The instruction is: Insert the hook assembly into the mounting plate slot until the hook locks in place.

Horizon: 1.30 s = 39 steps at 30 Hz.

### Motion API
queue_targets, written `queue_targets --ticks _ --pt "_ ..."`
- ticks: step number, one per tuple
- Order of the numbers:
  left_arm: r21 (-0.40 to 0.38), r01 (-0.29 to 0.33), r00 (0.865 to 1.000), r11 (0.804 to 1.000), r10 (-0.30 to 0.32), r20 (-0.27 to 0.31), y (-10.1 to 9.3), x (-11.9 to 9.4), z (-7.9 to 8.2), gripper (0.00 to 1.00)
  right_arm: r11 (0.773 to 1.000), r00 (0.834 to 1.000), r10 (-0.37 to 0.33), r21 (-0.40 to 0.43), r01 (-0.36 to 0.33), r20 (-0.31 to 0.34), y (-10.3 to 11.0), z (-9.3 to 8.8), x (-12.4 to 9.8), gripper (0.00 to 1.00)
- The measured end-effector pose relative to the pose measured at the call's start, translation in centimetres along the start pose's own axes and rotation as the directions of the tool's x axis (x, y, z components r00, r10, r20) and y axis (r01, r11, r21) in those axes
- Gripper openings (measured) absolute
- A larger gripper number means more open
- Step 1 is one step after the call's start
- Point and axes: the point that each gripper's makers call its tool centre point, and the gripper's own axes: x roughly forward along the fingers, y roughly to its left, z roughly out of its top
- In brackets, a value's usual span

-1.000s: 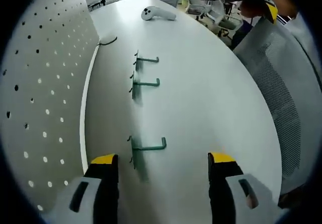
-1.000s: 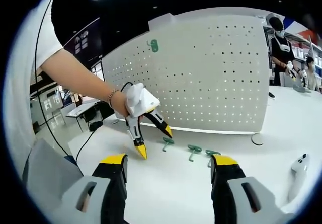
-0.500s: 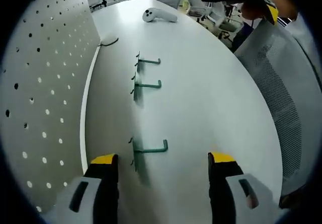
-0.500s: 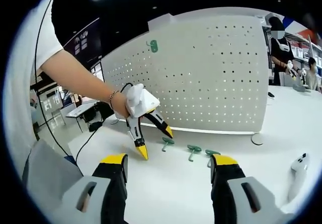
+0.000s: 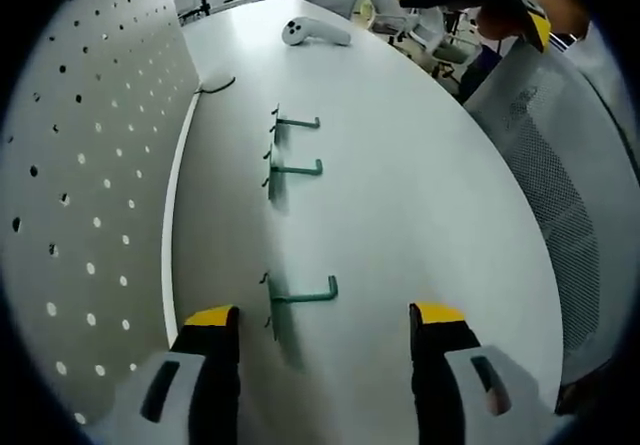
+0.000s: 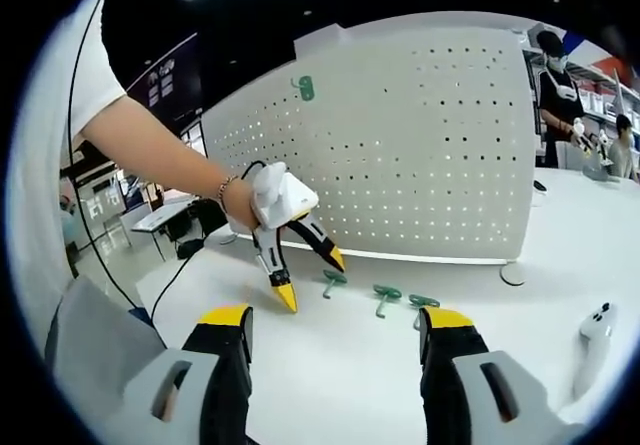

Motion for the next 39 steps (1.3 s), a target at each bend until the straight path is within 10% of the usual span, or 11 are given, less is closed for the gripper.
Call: queue_targets --ticks 39 --pt "-0.106 -0.083 0.997 0.991 0.084 0.003 2.3 -0.7 -0.3 0.2 1.0 1.0 -0.017 0.012 0.017 0.014 -0.4 0.2 -0.2 0.62"
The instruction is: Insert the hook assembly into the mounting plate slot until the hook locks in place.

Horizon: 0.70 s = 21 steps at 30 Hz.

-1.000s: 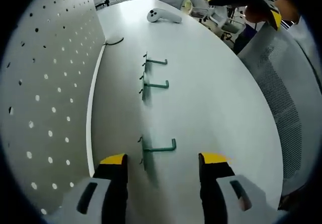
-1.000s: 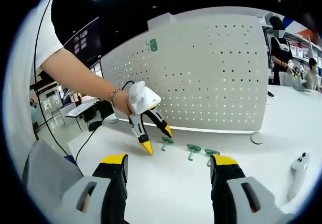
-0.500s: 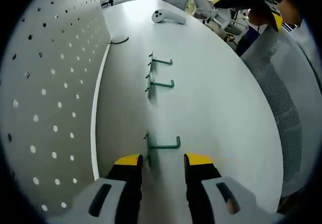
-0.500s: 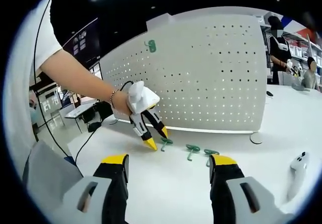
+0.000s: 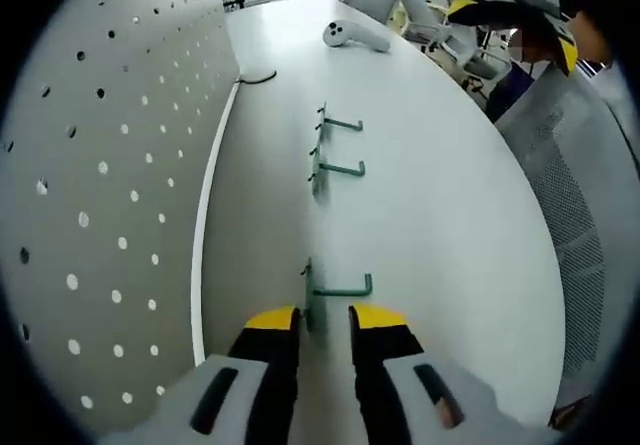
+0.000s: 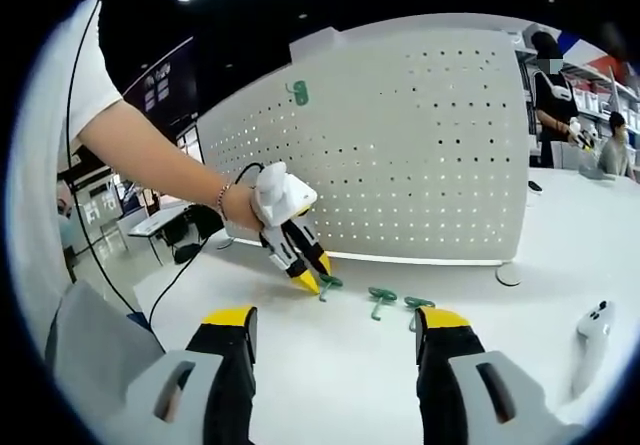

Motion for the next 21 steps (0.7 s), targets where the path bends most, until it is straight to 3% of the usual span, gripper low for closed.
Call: queue_targets --ticks 11,21 --pt "0.014 -0.05 0.999 0.999 0.05 -0.019 0.56 0.11 0.08 0.06 1.0 1.0 -0.01 0.005 0.01 -0.007 -0.21 -0.12 -0.02 0.62" --pt "0.026 -0.07 0.997 0.997 0.07 -0.021 0.7 0.14 0.07 0.04 1.0 1.0 -0.009 0.006 0.01 -0.011 -0.17 -0.17 -0.03 0.61"
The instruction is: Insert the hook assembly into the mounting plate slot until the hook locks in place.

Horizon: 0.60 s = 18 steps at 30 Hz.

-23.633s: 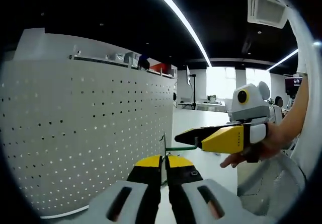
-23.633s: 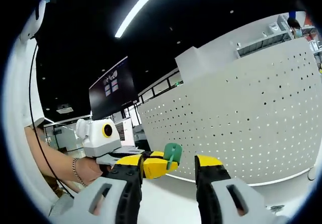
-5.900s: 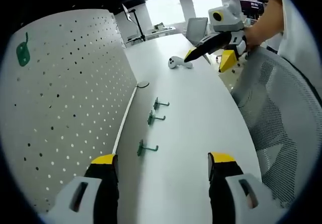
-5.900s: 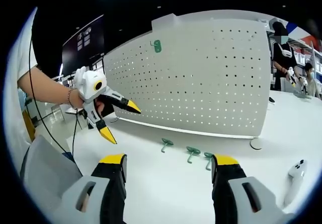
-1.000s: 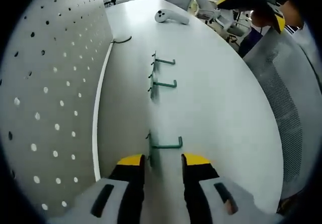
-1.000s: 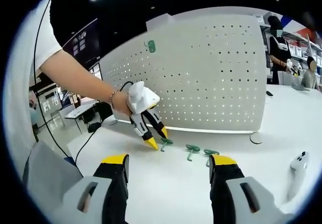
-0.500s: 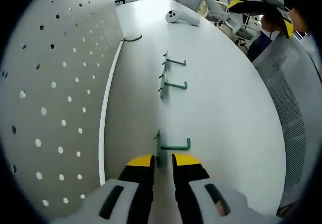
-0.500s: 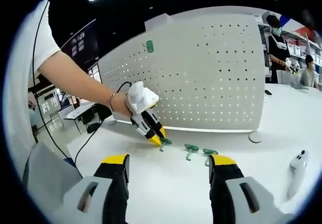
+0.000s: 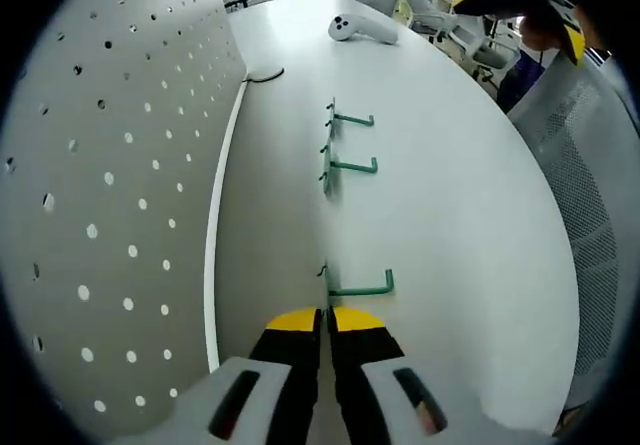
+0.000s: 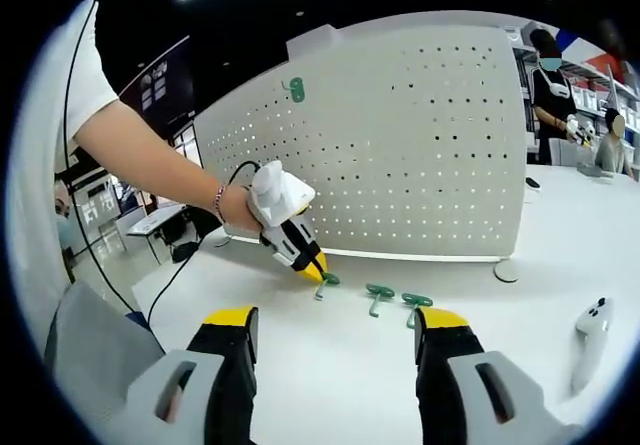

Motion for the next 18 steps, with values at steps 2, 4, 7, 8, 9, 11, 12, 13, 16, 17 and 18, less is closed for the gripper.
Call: queue_targets --ticks 2,4,7,8,9,11,12,13,16,17,18 --pt "-0.009 -0.001 1.0 1.0 0.001 0.002 0.02 0.0 -0.01 0.03 1.0 1.0 -0.001 0.0 0.001 0.001 -0.04 -0.01 0.0 0.61" --pt "-0.01 -0.004 1.0 1.0 0.004 0.003 0.01 0.02 -0.01 0.03 1.0 1.0 -0.001 0.0 0.001 0.0 -0.06 -0.04 -0.01 0.61" --pt "0.001 -0.007 1.0 1.0 0.007 0.004 0.02 0.07 -0.03 0.03 1.0 1.0 0.001 0.001 -0.001 0.0 -0.04 -0.06 0.0 0.61" --pt "-0.004 -0.006 1.0 1.0 0.006 0.004 0.04 0.08 -0.03 0.03 1.0 1.0 0.002 -0.001 -0.002 -0.001 0.02 -0.03 0.0 0.61" --pt "-0.005 -0.005 1.0 1.0 0.005 0.005 0.04 0.08 -0.03 0.03 1.0 1.0 0.003 0.0 -0.003 -0.001 0.04 -0.02 0.01 0.61" --pt "-0.005 -0.004 1.0 1.0 0.004 0.006 0.05 0.09 -0.02 0.03 1.0 1.0 0.003 0.0 -0.003 -0.002 0.01 -0.07 0.02 0.61" --pt "-0.007 -0.004 1.0 1.0 0.004 0.005 0.05 0.09 -0.02 0.03 1.0 1.0 0.004 0.002 -0.004 -0.002 0.02 -0.09 0.02 0.61" --pt "-0.005 -0.004 1.0 1.0 0.004 0.005 0.04 0.09 -0.02 0.03 1.0 1.0 0.006 0.004 -0.006 0.001 0.05 -0.04 0.01 0.61" --pt "0.011 -0.003 1.0 1.0 0.003 -0.003 0.04 0.07 0.02 0.02 1.0 1.0 0.007 0.007 -0.007 -0.001 0.03 -0.12 0.02 0.61" --pt "0.016 -0.003 1.0 1.0 0.003 -0.006 0.04 0.05 -0.01 0.02 1.0 1.0 0.007 0.007 -0.007 0.0 0.03 -0.09 0.02 0.61" --pt "0.024 -0.007 1.0 1.0 0.007 -0.009 0.13 0.02 -0.04 0.02 1.0 1.0 0.006 0.004 -0.006 0.0 0.02 -0.08 0.02 0.61"
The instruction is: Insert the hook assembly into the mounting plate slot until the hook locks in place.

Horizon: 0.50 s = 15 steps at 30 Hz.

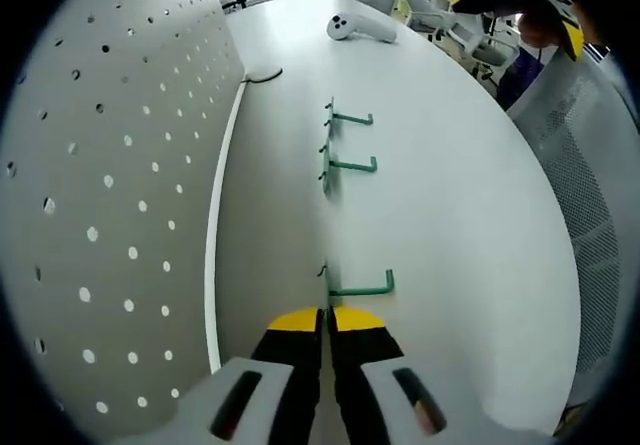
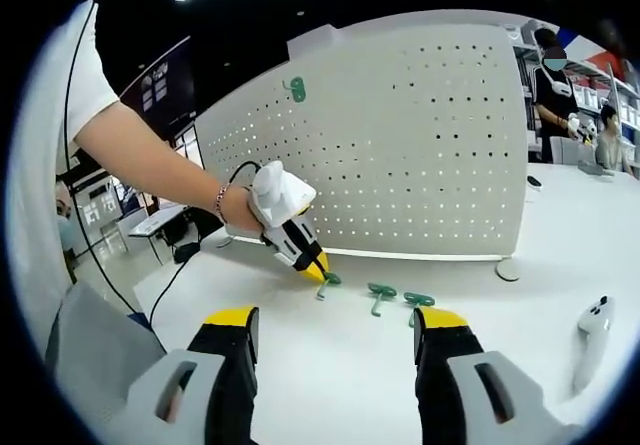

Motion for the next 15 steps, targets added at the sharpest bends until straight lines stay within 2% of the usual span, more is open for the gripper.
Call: queue_targets --ticks 3,5,7,9,15 --pt "0.005 -0.022 0.999 1.0 0.022 0.023 0.3 -0.3 0.3 0.02 1.0 1.0 0.001 0.005 -0.001 0.004 0.1 0.1 0.0 0.61" --pt "-0.034 -0.006 0.998 0.999 0.008 0.055 0.1 -0.5 0.6 0.02 1.0 1.0 0.0 0.008 0.0 0.007 0.0 0.1 0.0 0.61" --pt "-0.008 -0.031 0.998 0.999 0.032 0.052 0.5 -0.8 0.5 0.02 1.0 1.0 -0.001 0.016 0.001 0.01 -0.1 0.1 -0.1 0.61" --pt "-0.029 -0.024 0.998 0.999 0.026 0.063 0.5 -1.1 0.6 0.02 1.0 1.0 -0.002 0.019 0.002 0.013 -0.1 0.2 -0.1 0.61" --pt "-0.035 -0.062 0.993 0.997 0.065 0.101 1.3 -2.2 1.2 0.02 1.0 1.0 0.001 0.02 -0.002 0.009 0.0 0.1 0.0 0.61"
